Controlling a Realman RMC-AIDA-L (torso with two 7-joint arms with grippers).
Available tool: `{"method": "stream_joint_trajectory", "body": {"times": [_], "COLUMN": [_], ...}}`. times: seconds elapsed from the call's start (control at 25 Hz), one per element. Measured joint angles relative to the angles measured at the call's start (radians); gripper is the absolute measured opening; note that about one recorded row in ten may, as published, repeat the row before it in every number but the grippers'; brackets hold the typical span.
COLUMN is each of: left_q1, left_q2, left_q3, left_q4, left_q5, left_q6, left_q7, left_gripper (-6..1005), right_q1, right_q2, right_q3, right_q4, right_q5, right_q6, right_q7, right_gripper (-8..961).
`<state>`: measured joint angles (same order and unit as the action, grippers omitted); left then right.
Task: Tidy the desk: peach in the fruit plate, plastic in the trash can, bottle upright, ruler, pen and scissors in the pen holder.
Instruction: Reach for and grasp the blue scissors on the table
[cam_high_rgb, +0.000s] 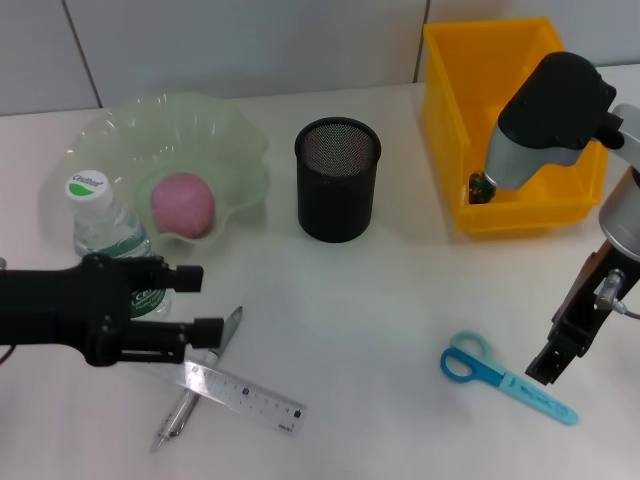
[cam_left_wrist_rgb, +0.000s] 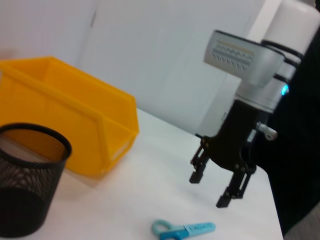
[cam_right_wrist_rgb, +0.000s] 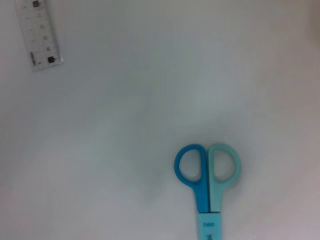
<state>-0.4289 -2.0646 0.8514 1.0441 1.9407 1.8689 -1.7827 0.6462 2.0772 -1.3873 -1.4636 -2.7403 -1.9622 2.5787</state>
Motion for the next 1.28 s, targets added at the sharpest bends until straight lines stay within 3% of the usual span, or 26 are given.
{"method": "stream_joint_trajectory", "body": {"times": [0.28,0.76,1.08,1.28], "left_q1": [0.006,0.004,0.003,0.002], "left_q2": [0.001,0.003,0.004,0.005], "left_q3": [0.088,0.096,0.090,0.087], "left_q4": [-0.006,0.000,0.001,0.001], "left_q5": [0.018,0.048,0.049,0.049], "left_q6": [-0.023,-0.023,-0.022,-0.019], "left_q7": [0.025,0.037,0.037,0.037], "left_gripper": [797,796,796,795], "right_q1": [-0.019,-0.032,-0.085,-0.113], "right_q2": [0.006,0.009,0.010,0.010], "right_q3": [-0.001,-0.022,-0.163,-0.188], "right_q4": [0.042,0.104,-0.003,-0.045], "right_q5": [0.006,0.021,0.014,0.007], "right_q6": [0.023,0.075,0.131,0.153], "right_q7": [0.009,0.029,0.072,0.073], "right_gripper": [736,727,721,717]}}
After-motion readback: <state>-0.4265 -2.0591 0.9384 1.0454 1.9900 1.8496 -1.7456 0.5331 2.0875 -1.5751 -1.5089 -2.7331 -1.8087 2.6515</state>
